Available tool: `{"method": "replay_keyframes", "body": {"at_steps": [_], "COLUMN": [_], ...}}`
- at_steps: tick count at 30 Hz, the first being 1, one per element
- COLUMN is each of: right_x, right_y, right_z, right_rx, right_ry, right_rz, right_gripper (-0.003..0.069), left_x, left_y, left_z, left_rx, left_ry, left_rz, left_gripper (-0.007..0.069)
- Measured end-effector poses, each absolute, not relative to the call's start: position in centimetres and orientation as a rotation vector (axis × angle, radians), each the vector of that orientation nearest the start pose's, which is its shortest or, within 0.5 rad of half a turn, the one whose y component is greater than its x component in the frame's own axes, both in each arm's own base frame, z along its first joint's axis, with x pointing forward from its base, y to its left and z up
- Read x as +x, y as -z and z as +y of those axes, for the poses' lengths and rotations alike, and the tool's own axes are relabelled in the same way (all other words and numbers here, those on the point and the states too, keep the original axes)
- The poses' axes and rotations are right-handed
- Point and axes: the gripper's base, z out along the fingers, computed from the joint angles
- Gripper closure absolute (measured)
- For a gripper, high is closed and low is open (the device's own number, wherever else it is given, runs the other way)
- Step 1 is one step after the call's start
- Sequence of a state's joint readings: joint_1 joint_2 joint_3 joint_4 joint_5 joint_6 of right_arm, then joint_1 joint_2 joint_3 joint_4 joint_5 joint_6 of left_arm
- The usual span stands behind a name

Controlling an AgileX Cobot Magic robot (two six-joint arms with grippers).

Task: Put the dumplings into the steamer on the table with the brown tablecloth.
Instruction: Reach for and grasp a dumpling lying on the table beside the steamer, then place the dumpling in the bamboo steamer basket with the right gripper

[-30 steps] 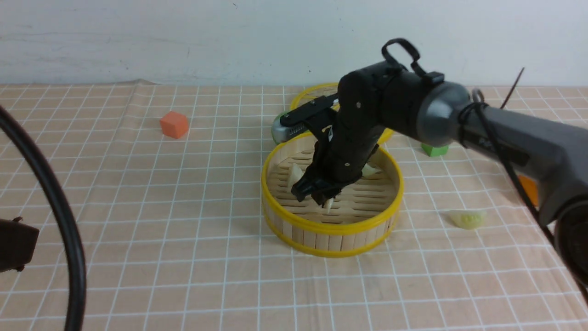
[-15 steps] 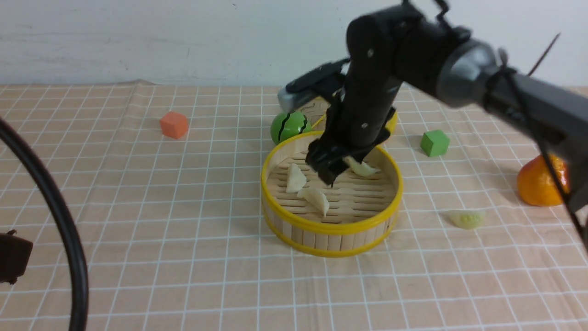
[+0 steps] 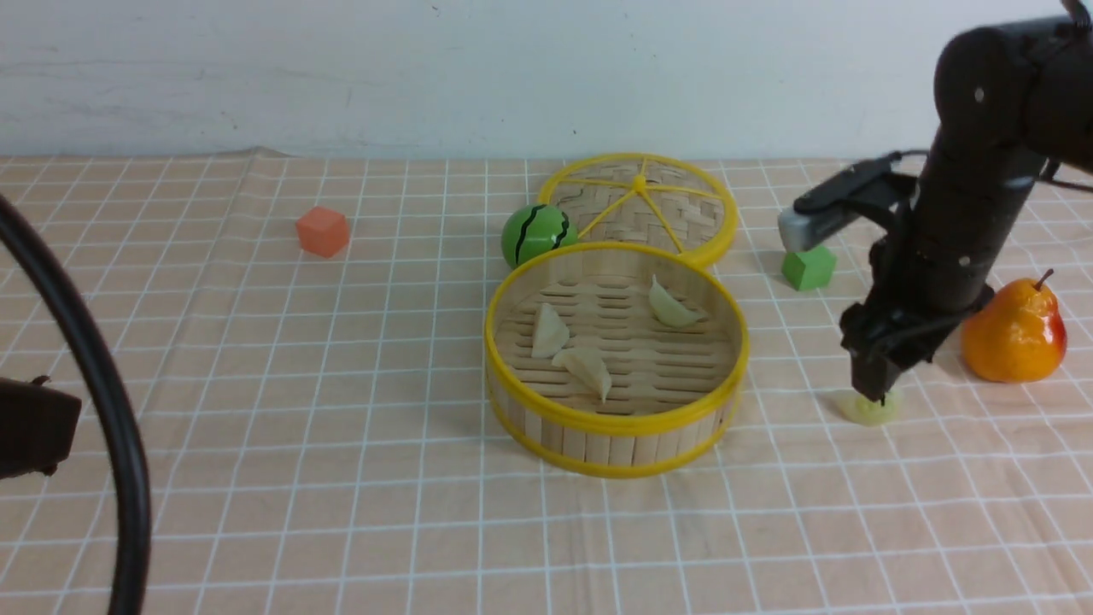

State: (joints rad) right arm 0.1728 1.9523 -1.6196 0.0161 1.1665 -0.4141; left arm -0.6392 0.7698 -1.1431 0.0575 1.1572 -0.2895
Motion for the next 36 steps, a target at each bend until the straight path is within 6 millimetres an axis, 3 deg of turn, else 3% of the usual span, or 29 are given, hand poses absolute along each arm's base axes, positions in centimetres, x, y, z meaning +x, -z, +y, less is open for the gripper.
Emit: {"method": "replay_keyframes", "body": {"at_steps": [9, 16, 17, 19, 20, 21, 23, 26, 30, 32, 34, 35, 36], "right_x": [42.6, 42.9, 43.0, 42.9, 42.9, 42.9, 42.9, 42.8, 42.7, 42.7, 42.6, 42.6, 42.3], "right_y": [-18.9, -17.2, -17.2, -17.1, -17.1, -17.1, -17.1, -17.1, -17.4, -18.6, -21.9, -22.2, -25.1], "right_z": [6.6, 6.2, 6.1, 6.1, 6.1, 6.1, 6.2, 6.3, 6.4, 6.7, 8.2, 8.2, 10.1], "right_rx": [-0.945, -1.087, -1.093, -1.101, -1.101, -1.1, -1.091, -1.086, -1.078, -1.049, -0.957, -0.946, -0.901], "right_ry": [0.115, 0.198, 0.204, 0.206, 0.206, 0.204, 0.184, 0.169, 0.137, 0.104, 0.023, 0.015, -0.064], "right_rz": [2.77, 2.758, 2.757, 2.763, 2.763, 2.766, 2.77, 2.771, 2.803, 2.814, 2.775, 2.77, 2.705], "right_gripper": [0.0141, 0.0188, 0.0202, 0.0305, 0.0305, 0.0391, 0.0475, 0.0469, 0.0468, 0.0468, 0.0468, 0.0468, 0.0468], "left_x": [9.8, 11.0, 11.3, 11.8, 11.9, 12.2, 12.5, 12.5, 12.5, 12.5, 12.5, 12.4, 12.4], "left_y": [-41.7, -40.9, -40.7, -40.3, -40.2, -40.1, -39.9, -39.8, -39.8, -39.9, -39.9, -39.9, -39.9], "left_z": [-6.7, -8.0, -8.2, -8.8, -8.9, -9.1, -9.3, -9.3, -9.3, -9.3, -9.3, -9.3, -9.3], "left_rx": [0.405, 0.418, 0.42, 0.429, 0.43, 0.432, 0.438, 0.447, 0.461, 0.466, 0.474, 0.474, 0.482], "left_ry": [0.405, 0.419, 0.421, 0.425, 0.422, 0.418, 0.41, 0.406, 0.401, 0.4, 0.398, 0.398, 0.395], "left_rz": [2.294, 2.362, 2.376, 2.406, 2.41, 2.421, 2.432, 2.432, 2.428, 2.424, 2.421, 2.42, 2.418], "left_gripper": [0.0635, 0.0629, 0.0628, 0.0627, 0.0627, 0.0626, 0.0624, 0.0624, 0.0623, 0.0622, 0.0622, 0.0622, 0.0622]}}
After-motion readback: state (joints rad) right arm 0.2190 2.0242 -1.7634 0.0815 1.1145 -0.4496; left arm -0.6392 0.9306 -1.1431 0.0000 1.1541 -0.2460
